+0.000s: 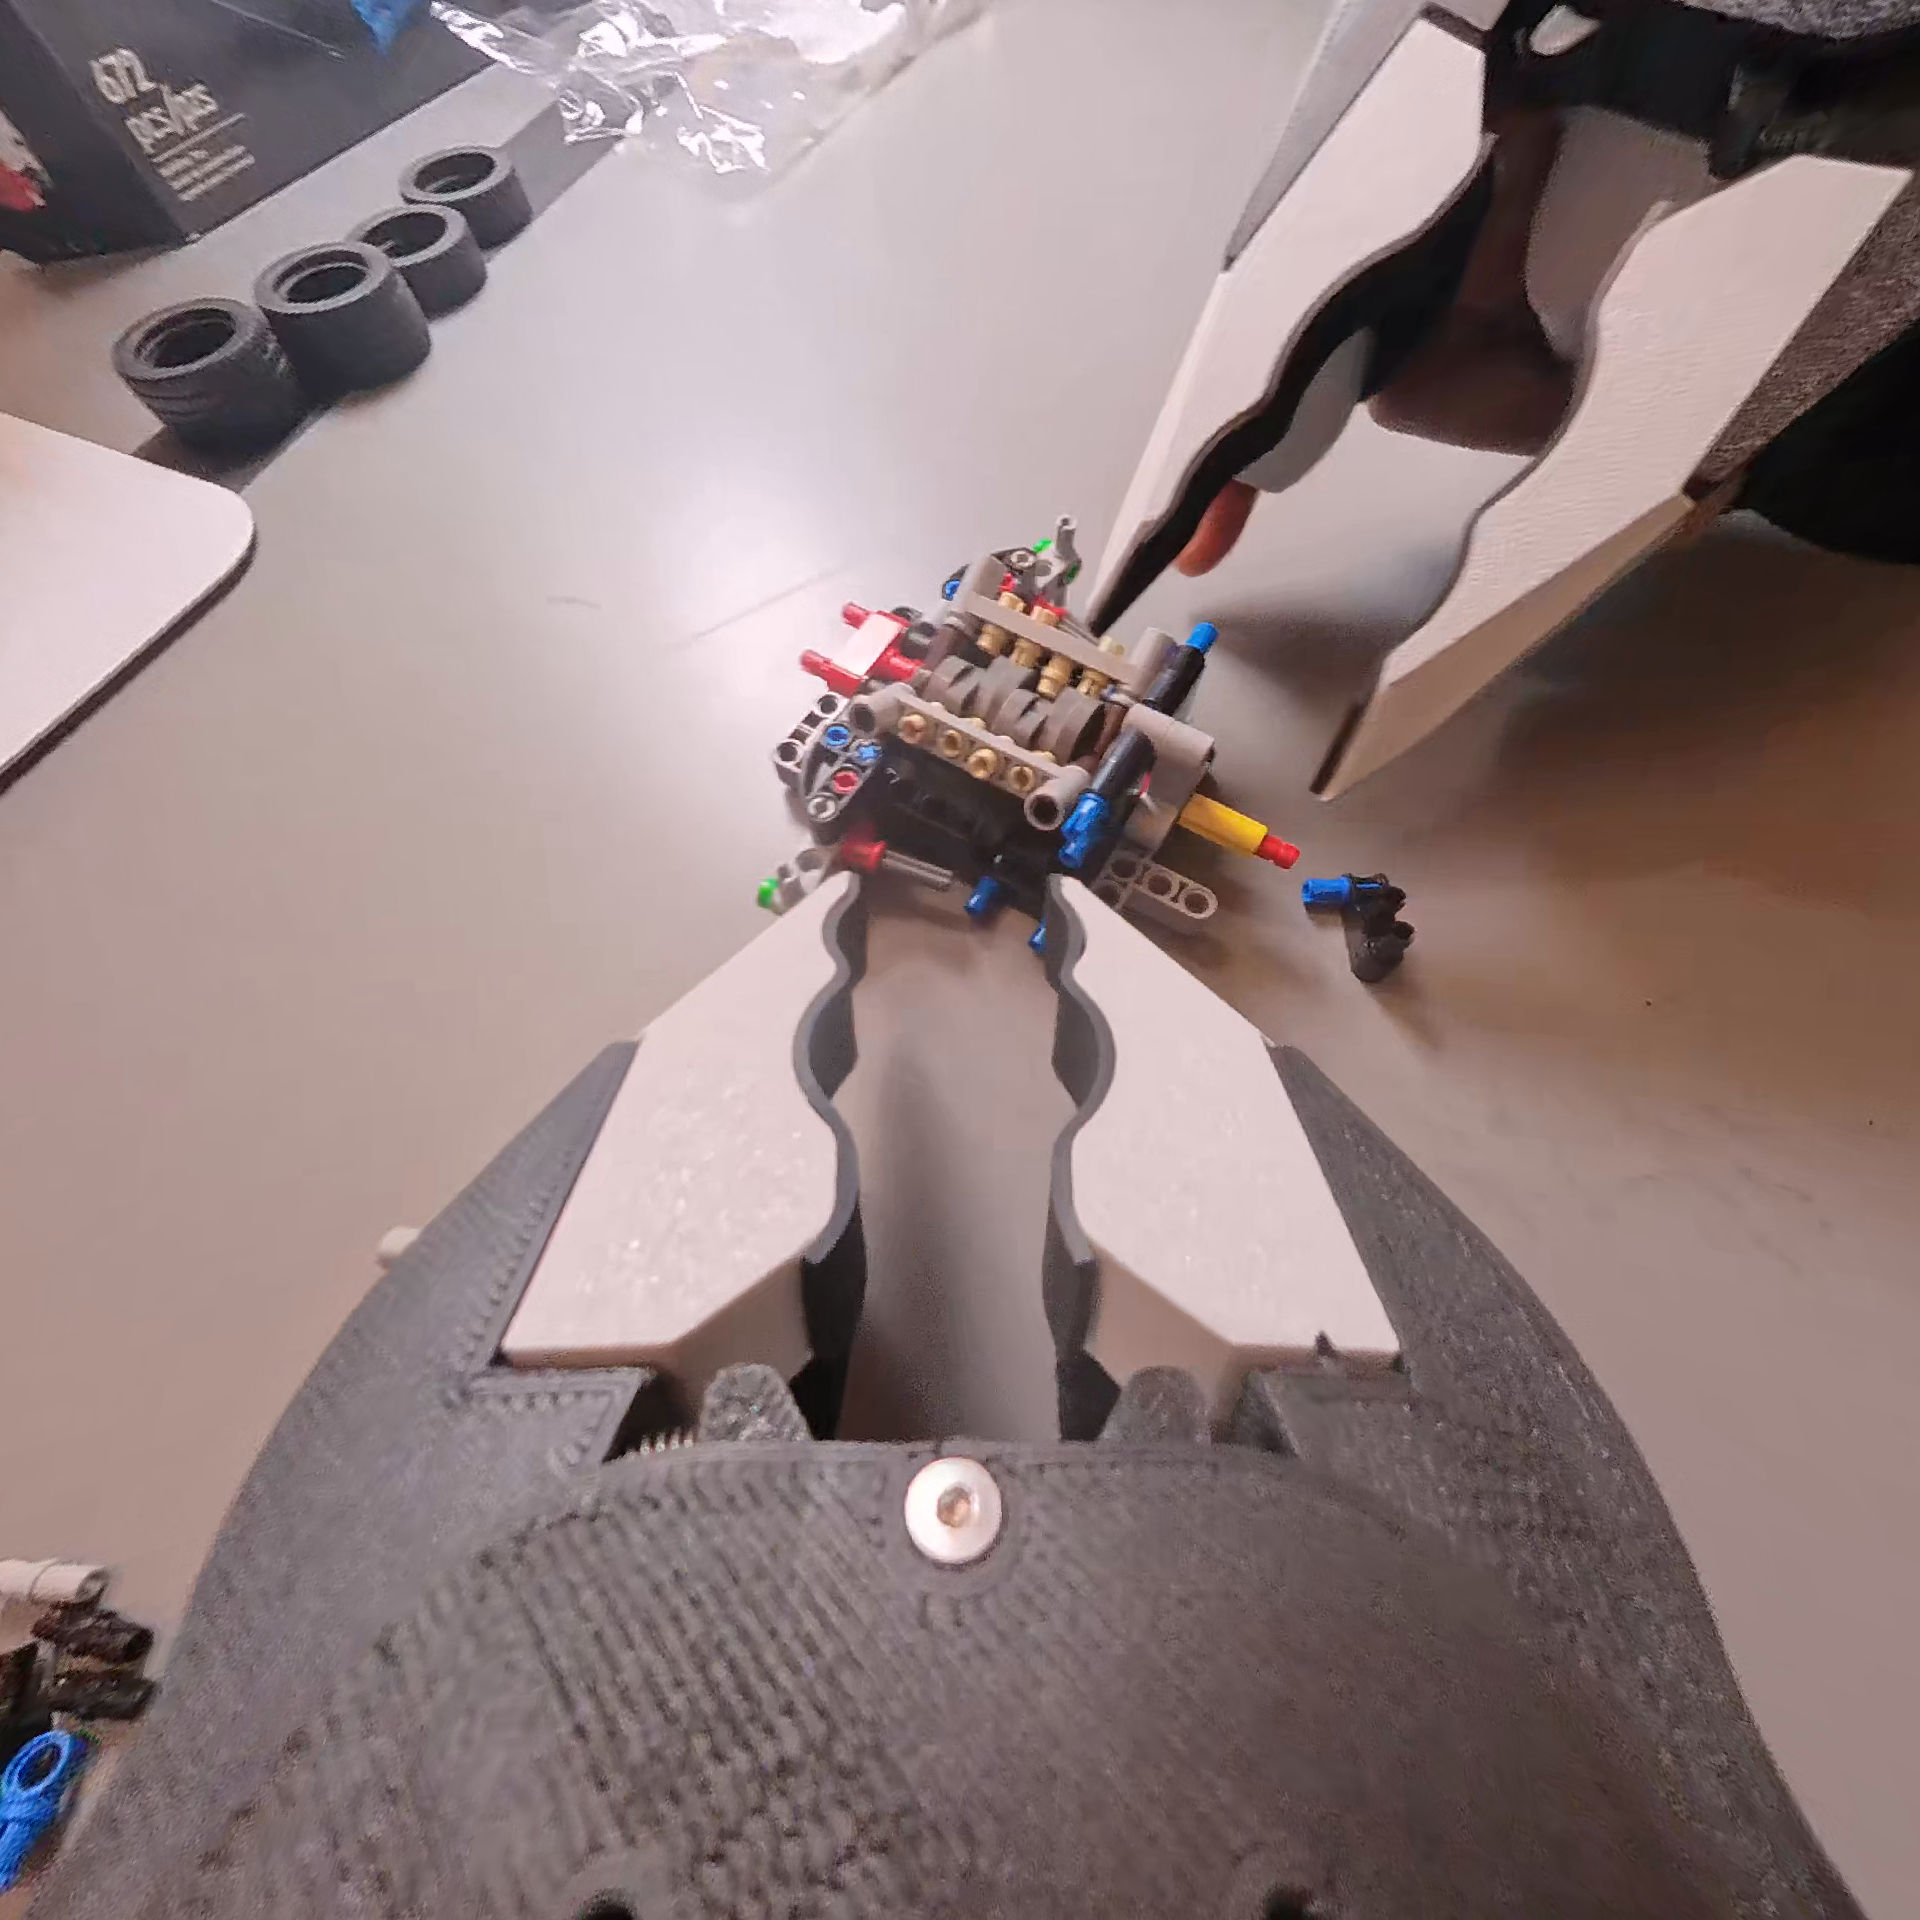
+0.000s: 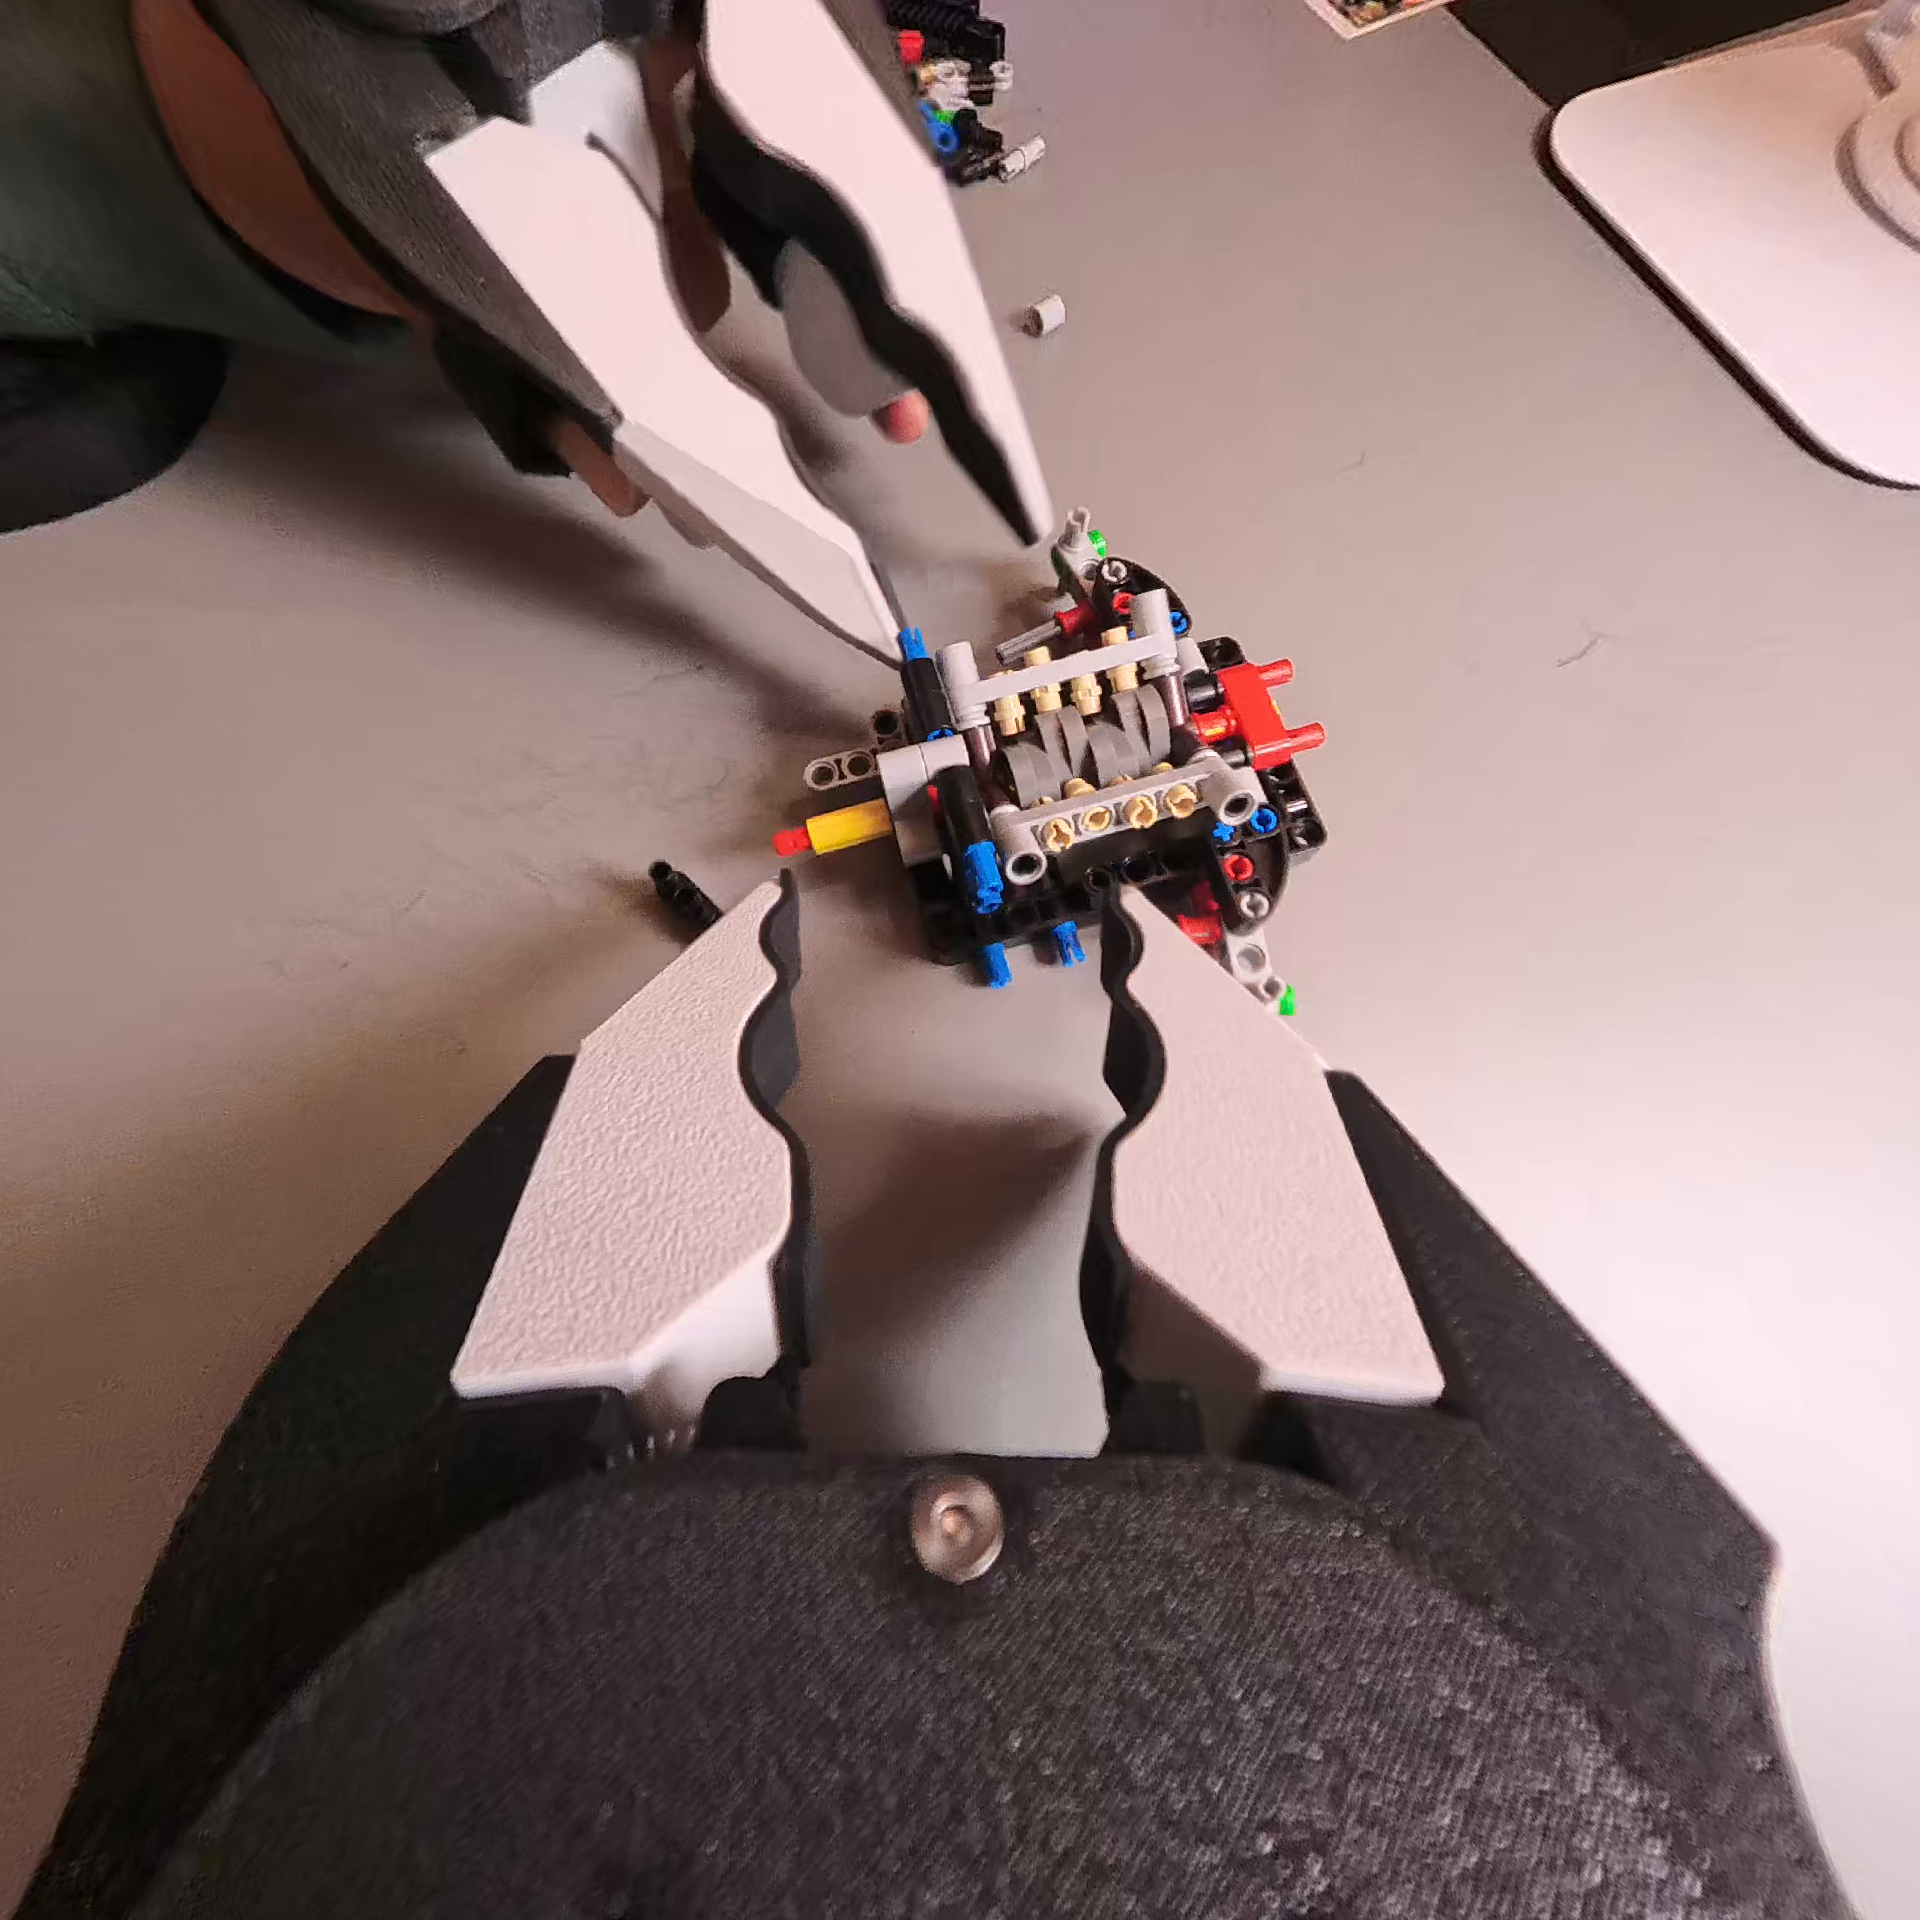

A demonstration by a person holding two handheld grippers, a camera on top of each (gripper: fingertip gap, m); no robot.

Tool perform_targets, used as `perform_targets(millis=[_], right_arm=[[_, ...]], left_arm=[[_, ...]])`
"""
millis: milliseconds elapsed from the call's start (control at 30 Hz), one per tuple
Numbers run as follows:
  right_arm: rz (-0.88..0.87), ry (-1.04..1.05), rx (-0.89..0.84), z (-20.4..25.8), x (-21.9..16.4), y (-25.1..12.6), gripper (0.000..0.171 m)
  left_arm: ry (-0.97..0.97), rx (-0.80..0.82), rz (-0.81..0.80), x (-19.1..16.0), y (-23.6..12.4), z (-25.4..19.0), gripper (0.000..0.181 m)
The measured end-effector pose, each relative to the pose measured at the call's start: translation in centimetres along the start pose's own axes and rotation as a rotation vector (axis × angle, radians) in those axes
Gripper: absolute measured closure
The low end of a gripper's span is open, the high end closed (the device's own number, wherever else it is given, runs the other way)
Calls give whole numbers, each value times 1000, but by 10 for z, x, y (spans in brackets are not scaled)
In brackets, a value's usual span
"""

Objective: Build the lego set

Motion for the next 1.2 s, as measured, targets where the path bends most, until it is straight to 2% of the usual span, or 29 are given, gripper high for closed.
perform_targets(millis=[33,133,233,400,533,667,800,933,1033,1067,1133,1200], right_arm=[[0,3,-19,-2,0,2,114],[-12,-10,-60,-8,1,3,117],[-24,8,-78,-16,1,1,124],[-48,37,-110,-30,2,-1,128],[-59,51,-129,-33,4,-2,126],[-90,95,-201,-50,7,-9,133],[-130,120,-153,-44,15,-13,128],[-63,177,-104,-24,12,2,100],[-27,184,-159,-25,8,17,104],[-33,163,-173,-27,10,18,113],[-30,106,-122,-25,13,18,128],[-14,-2,-51,-25,13,17,128]], left_arm=[[14,-9,8,0,1,-3,153],[82,-20,39,-3,2,-13,168],[140,-45,45,-3,2,-24,175],[194,-60,34,0,2,-34,171],[165,-32,10,4,-2,-29,165],[99,17,-28,8,-10,-16,161],[50,49,-25,4,-14,-7,159],[42,46,-25,4,-12,-7,158],[58,37,-20,5,-10,-10,158],[65,36,-16,5,-10,-11,158],[79,43,-10,4,-11,-11,158],[83,54,-15,4,-13,-10,158]])
Point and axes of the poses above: each gripper's, where its closed fingertips meet, y out along the fingers, x out of its top, z = x × y across the jaws, the point moved 1 cm from there along -y, back along the fingers, and after that the axes turned 13 degrees about y, right-handed, at the moved point
